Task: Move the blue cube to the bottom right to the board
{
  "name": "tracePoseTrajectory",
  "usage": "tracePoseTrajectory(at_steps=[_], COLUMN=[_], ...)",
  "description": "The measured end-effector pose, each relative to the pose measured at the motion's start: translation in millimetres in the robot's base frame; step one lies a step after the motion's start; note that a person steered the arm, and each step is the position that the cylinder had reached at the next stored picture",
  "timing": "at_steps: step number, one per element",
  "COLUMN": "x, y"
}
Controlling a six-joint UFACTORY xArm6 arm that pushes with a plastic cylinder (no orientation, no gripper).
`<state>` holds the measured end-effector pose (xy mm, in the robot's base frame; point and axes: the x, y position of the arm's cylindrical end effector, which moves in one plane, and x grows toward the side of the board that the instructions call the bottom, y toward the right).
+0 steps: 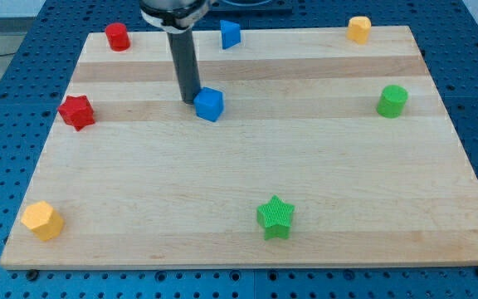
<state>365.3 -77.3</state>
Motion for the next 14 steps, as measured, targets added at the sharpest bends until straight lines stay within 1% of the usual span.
tracePoseTrajectory(at_steps=[1, 3, 5, 6, 8, 9, 11, 12, 13, 14], x=[2, 54, 93, 117, 151, 159, 159, 164, 170, 171], y=[38, 48, 81, 90, 85, 104, 190, 213, 216, 232])
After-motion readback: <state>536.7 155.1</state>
